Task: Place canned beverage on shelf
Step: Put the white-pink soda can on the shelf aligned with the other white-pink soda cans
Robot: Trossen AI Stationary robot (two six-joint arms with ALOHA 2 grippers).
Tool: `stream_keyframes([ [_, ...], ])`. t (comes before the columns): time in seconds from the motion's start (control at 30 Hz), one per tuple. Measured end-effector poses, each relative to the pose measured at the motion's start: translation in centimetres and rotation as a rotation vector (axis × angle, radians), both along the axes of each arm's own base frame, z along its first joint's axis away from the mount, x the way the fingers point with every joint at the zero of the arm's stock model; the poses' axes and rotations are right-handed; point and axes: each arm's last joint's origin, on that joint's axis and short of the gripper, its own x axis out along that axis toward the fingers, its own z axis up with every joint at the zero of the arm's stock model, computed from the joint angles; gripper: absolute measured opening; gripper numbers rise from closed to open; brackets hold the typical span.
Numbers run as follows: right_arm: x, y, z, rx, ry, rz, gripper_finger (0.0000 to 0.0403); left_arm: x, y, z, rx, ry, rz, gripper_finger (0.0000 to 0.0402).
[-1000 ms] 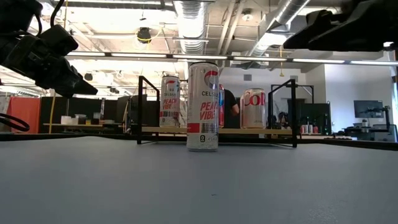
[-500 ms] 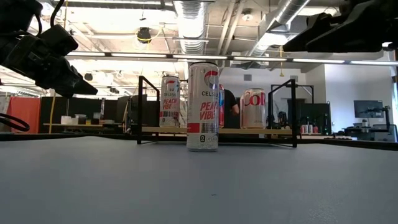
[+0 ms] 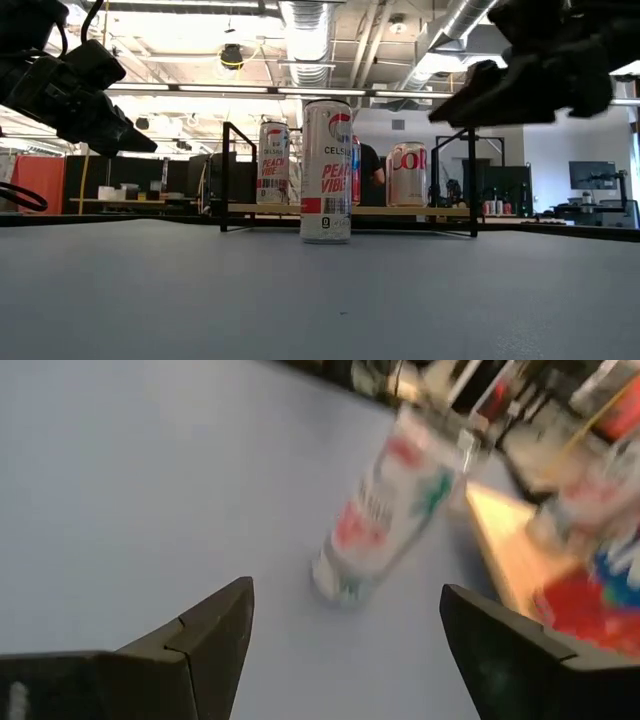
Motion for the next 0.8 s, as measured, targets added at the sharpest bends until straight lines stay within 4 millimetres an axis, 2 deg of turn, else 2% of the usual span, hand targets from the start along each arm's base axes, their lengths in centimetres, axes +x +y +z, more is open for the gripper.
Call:
stream_keyframes([
  [0.1,0.1,0.6,0.7,0.01,-0.075,0.026,0.0317,0.0,0.0,0.0,0.0,0.0,0.0,0.0],
  [0.37,-1.1,1.5,1.3,-0.004,-0.106,-0.026,0.0317,0.0,0.0,0.0,0.0,0.0,0.0,0.0],
  [0.6,-2.2,1.0,0.6,0.0,-0.246,-0.015,0.0317,0.0,0.0,0.0,0.0,0.0,0.0,0.0],
  [0.8,-2.6,1.0,1.0,0.007,-0.281,-0.001,0.0317,0.0,0.0,0.0,0.0,0.0,0.0,0.0],
])
